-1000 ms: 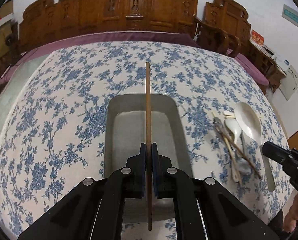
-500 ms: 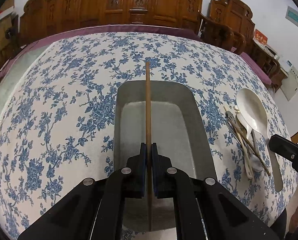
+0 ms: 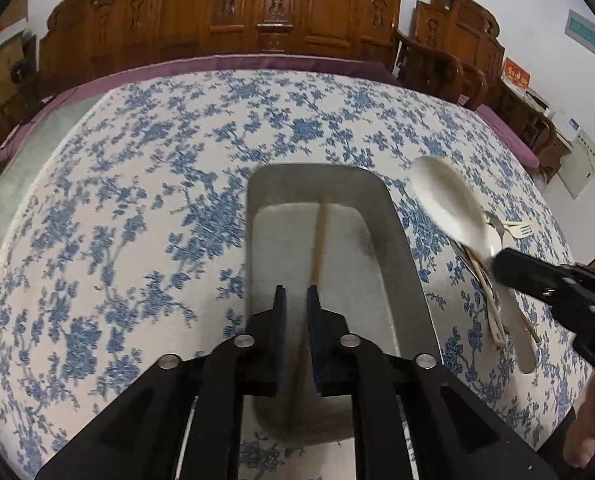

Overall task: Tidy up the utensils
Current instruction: 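Lower the white spoon into the grey tray and open the right gripper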

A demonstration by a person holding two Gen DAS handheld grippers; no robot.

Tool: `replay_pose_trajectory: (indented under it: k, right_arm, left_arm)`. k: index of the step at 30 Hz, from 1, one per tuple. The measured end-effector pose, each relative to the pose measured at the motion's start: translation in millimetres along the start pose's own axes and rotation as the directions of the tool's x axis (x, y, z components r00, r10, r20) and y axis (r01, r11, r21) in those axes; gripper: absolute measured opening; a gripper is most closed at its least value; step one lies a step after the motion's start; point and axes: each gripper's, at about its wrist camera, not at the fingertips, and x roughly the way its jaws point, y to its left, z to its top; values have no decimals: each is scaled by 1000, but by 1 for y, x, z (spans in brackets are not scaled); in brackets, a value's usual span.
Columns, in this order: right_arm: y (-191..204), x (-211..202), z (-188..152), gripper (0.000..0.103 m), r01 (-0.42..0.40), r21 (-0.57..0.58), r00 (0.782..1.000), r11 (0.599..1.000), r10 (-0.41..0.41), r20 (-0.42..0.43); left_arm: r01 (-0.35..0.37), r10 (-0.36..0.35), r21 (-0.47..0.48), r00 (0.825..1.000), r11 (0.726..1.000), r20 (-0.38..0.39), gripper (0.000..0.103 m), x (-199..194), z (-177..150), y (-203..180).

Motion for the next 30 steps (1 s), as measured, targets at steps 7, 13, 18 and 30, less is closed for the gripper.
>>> replay_pose_trajectory:
  k: [7, 13, 18, 30]
  right_arm:
    - [16, 27, 9, 4, -39, 38, 999, 999, 40, -12]
    - [28, 46, 14, 4, -45, 57, 999, 997, 46, -17]
    - [34, 57, 16, 4, -38, 77, 999, 996, 40, -19]
    - [34, 43, 12, 8, -66, 16, 998, 998, 66, -9]
  left_arm:
    - [-37, 37, -2, 999, 999, 35, 21, -20, -1, 22]
    - [-57, 58, -16, 997, 998, 42, 21, -28, -4, 42]
    - [-60, 62, -26, 997, 998, 45, 21, -32, -7, 51]
    - [-54, 55, -11, 997, 998, 63, 21, -42, -11, 43]
